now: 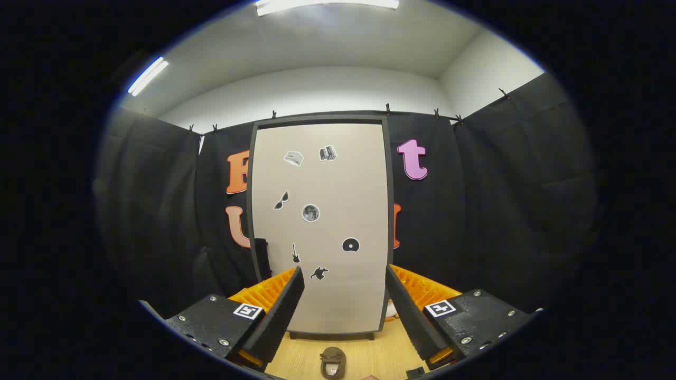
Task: Open the shoe cabinet door, grab the shoes and put them into the shoe cabinet, then close the shoe cabinet door.
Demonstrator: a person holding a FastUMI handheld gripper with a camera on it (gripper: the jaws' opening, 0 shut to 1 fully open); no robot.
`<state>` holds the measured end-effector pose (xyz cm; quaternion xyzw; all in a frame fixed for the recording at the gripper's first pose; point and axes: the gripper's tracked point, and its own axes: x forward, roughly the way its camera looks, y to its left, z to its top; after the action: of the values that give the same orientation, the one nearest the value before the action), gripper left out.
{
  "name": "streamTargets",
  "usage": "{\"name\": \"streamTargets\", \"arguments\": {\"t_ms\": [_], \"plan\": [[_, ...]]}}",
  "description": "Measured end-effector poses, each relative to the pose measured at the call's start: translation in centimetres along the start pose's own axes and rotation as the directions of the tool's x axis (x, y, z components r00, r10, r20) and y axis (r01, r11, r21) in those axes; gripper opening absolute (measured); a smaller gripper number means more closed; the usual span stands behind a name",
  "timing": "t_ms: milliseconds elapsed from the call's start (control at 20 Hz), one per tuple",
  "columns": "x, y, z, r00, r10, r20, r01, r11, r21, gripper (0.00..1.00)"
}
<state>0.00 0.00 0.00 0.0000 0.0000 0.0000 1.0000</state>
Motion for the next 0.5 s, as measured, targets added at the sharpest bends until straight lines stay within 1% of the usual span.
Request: {"name": "streamTargets", "arguments": {"t_ms": [500], "plan": [[0.03, 0.24, -0.2, 1.0, 0.017, -0.013, -0.016, 1.0, 0.009, 0.96]]}}
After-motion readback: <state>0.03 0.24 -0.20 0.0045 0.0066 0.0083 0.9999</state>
